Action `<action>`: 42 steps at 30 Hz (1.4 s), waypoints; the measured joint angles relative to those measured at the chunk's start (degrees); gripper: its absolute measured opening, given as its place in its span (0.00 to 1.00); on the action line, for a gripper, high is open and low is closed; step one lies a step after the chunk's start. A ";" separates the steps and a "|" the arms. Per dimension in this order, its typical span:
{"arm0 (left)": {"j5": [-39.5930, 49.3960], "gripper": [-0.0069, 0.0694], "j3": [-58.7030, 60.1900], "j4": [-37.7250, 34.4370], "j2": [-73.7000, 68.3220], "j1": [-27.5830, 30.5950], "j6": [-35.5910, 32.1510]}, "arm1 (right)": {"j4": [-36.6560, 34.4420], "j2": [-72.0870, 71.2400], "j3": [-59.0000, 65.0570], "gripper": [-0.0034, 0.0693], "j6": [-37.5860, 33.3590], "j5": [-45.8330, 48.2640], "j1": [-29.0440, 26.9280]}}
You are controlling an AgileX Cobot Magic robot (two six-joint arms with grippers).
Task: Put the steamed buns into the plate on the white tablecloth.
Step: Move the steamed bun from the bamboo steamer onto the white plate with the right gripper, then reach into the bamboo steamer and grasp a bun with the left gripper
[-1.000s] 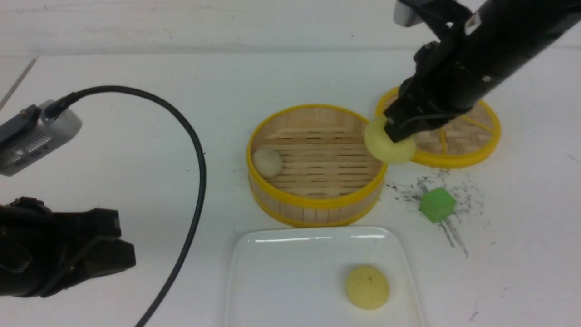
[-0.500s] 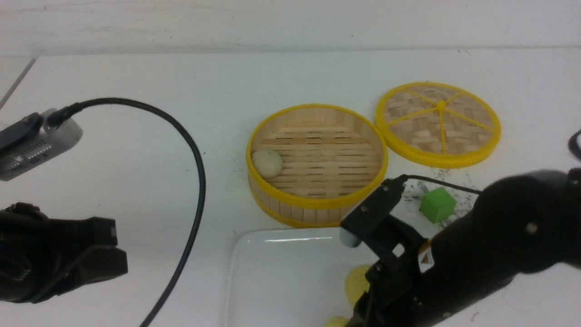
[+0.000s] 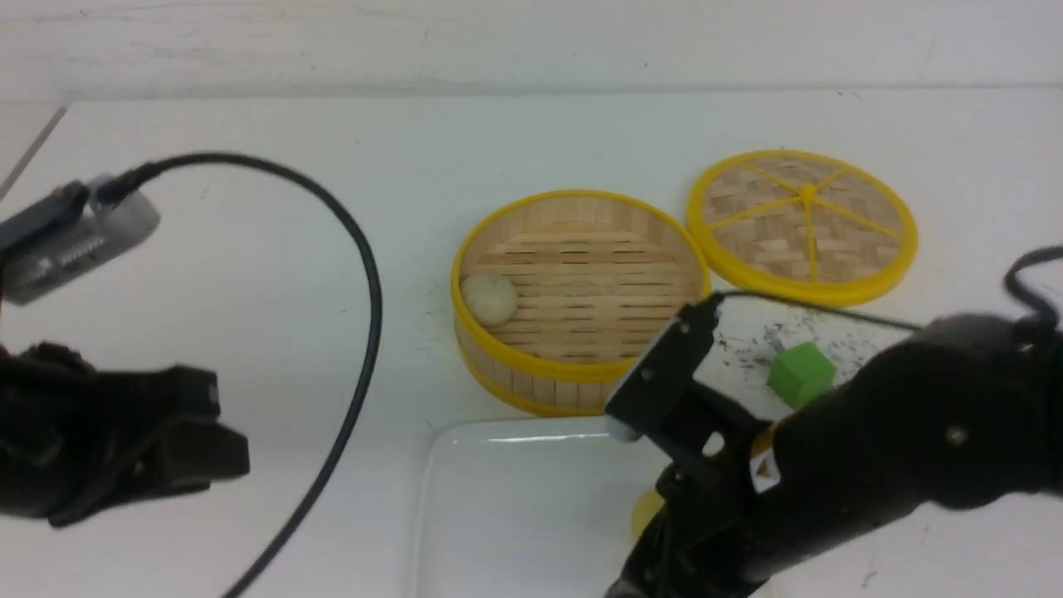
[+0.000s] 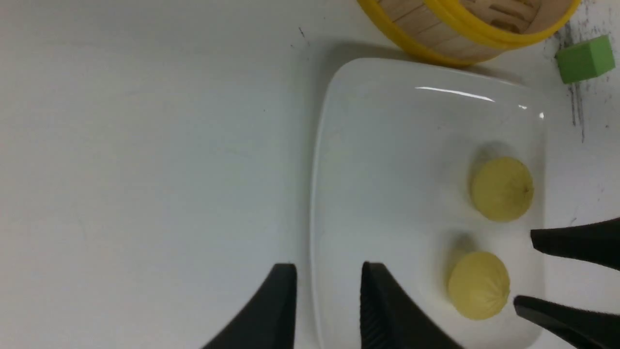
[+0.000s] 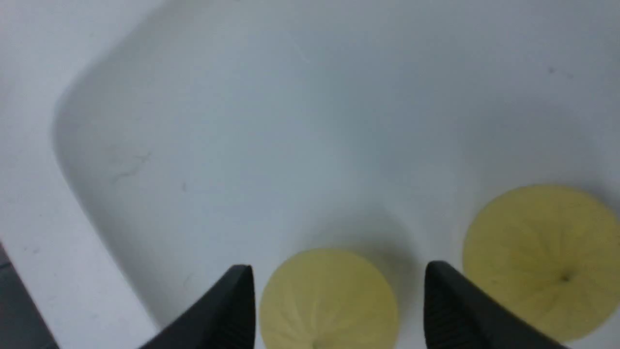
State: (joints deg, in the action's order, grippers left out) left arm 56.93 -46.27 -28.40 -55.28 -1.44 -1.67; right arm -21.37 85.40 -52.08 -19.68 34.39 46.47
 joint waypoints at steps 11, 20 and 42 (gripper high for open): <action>7.67 0.48 -20.40 -2.30 -17.92 -0.47 0.03 | 13.32 -7.51 -7.67 0.51 4.66 30.74 -0.34; 8.38 0.48 -37.27 4.41 -37.82 -17.72 1.67 | 30.60 -16.54 -7.49 0.03 18.34 35.46 -0.34; 8.78 0.54 -69.47 31.32 -70.84 -27.33 11.67 | 28.09 -48.04 -7.29 0.03 23.21 37.71 -0.34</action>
State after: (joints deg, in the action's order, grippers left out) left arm 65.71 -115.74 2.92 -126.12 -28.76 10.00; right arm 6.72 37.37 -59.37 3.53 72.10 46.14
